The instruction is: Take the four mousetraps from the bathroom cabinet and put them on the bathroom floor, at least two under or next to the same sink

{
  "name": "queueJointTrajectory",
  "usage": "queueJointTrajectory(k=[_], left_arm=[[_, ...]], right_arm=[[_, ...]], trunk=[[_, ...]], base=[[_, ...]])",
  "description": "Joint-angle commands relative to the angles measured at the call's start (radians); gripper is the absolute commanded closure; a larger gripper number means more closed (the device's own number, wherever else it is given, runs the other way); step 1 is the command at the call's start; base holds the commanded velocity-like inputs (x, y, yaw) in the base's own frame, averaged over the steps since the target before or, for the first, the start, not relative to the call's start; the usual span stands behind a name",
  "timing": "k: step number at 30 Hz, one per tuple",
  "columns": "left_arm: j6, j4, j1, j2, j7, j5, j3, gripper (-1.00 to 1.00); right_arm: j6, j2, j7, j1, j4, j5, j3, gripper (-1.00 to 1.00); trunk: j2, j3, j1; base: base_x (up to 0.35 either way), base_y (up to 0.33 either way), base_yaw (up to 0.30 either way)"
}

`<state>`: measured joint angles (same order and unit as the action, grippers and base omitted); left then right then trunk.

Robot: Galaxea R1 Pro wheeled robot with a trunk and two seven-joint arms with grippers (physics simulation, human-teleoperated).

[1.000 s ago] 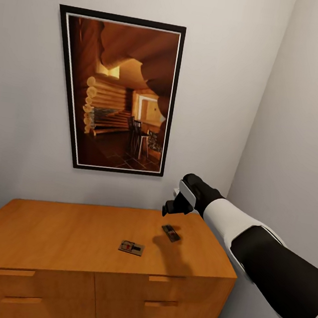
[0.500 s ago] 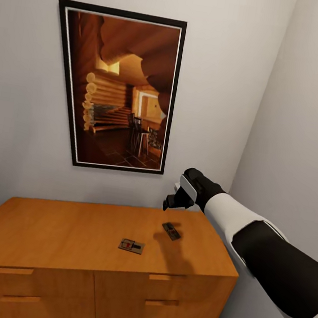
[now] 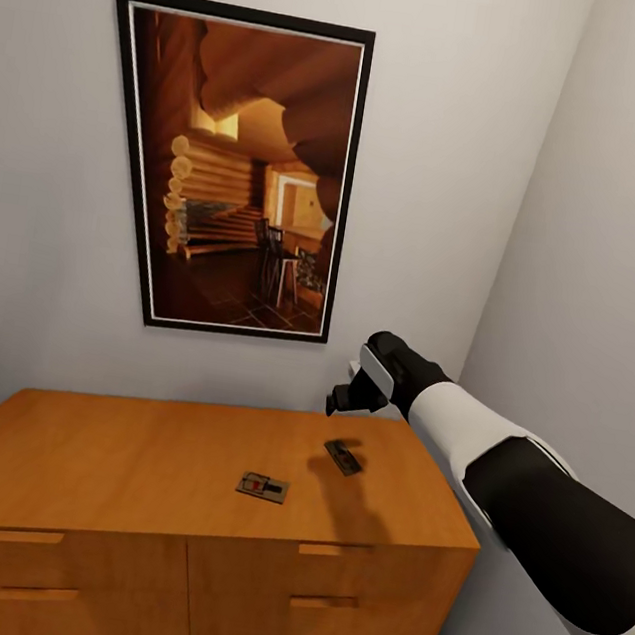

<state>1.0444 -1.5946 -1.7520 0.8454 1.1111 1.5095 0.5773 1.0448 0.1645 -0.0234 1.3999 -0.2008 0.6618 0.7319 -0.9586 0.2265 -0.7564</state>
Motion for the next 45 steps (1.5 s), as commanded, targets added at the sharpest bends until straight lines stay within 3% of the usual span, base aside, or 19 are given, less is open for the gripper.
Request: queueJointTrajectory(k=[1,45], left_arm=[[0.003,-0.001,-0.003,0.001,0.010,0.009,0.003,-1.00],[0.003,-0.001,-0.003,0.001,0.010,0.009,0.003,-1.00]], right_arm=[[0.002,0.000,-0.003,0.002,0.000,0.008,0.007,-1.00],[0.002,0.000,-0.002,0.002,0.011,0.008,0.011,-1.00]], trunk=[[-0.008,0.005,-0.004],[-0.316,0.143,-0.173]], base=[[0.000,0.000,0.000],[0.000,0.000,0.000]])
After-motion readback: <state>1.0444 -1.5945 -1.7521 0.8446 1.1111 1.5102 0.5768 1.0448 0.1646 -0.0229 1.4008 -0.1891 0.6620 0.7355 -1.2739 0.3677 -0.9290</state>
